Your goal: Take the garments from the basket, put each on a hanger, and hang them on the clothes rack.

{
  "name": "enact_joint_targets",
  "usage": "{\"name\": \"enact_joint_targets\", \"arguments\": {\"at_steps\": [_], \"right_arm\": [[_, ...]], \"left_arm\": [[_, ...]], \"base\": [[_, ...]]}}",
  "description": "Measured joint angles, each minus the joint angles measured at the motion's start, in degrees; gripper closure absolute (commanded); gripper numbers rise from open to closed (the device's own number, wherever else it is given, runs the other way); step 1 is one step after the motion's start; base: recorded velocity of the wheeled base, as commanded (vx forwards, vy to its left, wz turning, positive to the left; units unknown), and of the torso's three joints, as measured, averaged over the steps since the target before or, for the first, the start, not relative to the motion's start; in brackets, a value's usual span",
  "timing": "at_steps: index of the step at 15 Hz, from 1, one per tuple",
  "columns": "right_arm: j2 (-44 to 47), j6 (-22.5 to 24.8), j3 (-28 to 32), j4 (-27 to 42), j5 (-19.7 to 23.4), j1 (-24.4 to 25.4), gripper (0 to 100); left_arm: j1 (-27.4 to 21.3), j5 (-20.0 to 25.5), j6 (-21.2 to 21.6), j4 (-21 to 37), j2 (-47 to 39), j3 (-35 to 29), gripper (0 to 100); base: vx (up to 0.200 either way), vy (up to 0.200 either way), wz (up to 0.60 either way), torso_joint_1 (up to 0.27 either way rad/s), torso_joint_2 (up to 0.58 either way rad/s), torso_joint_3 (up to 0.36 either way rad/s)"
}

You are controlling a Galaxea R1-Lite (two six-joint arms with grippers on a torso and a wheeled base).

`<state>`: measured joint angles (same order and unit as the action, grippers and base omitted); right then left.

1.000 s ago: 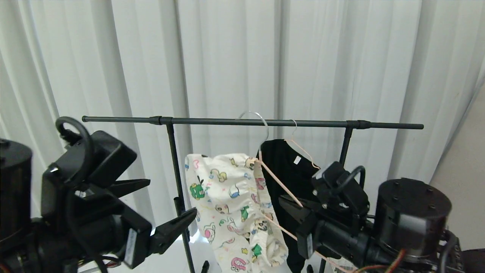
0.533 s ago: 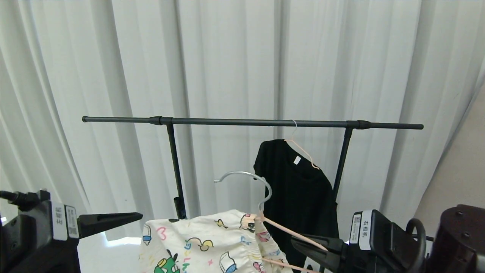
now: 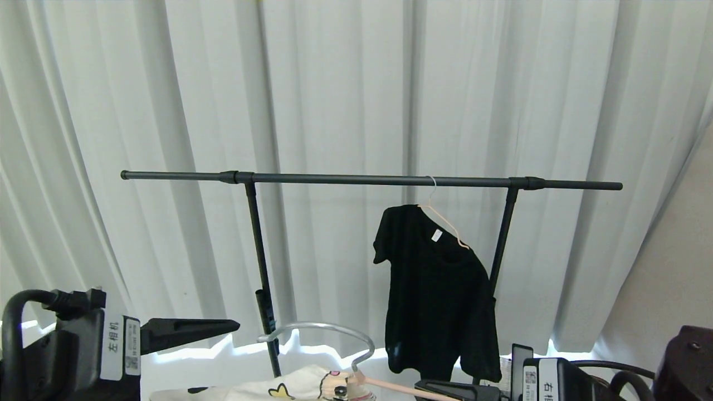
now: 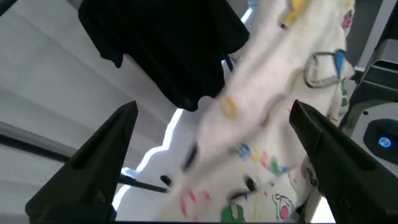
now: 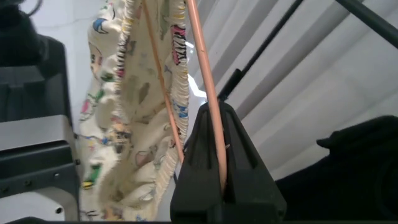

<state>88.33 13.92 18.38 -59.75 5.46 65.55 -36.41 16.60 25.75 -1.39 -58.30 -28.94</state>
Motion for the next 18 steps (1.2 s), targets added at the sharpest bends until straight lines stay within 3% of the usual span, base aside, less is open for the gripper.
{"name": "enact_joint_targets", "arguments": {"at_steps": [5, 6, 13, 14, 16, 18], "right_arm": [[-0.2, 0.1, 1.0, 0.0, -0.1, 1.6, 100], [-0.5, 0.1, 1.0, 0.0, -0.1, 2.0, 100], [-1.8, 1.2, 1.0, 0.0, -0.4, 2.2, 100], [-1.8, 1.8, 0.9, -0.1, -0.4, 2.2, 0], [-1.9, 2.5, 0.7, -0.1, -0.5, 2.2, 0], [-1.9, 3.4, 0.6, -0.1, -2.6, 1.8, 0]], "left_arm": [[-4.4, 0.0, 0.0, -0.2, -2.9, -0.3, 0], [-4.5, 0.0, 0.1, -0.2, -3.3, -0.3, 100], [-4.7, 0.0, 0.0, -0.2, -4.2, 0.0, 100], [-4.6, 0.0, 0.0, -0.2, -4.2, 0.0, 100], [-4.5, -0.3, -0.2, -0.2, -4.3, 0.0, 100], [-3.6, -3.4, -0.1, -0.2, -4.3, 0.4, 100]], "base": [[0.000, 0.000, 0.00, 0.000, 0.00, 0.000], [0.000, 0.000, 0.00, 0.000, 0.00, 0.000], [0.000, 0.000, 0.00, 0.000, 0.00, 0.000], [0.000, 0.000, 0.00, 0.000, 0.00, 0.000], [0.000, 0.000, 0.00, 0.000, 0.00, 0.000], [0.000, 0.000, 0.00, 0.000, 0.00, 0.000]]}}
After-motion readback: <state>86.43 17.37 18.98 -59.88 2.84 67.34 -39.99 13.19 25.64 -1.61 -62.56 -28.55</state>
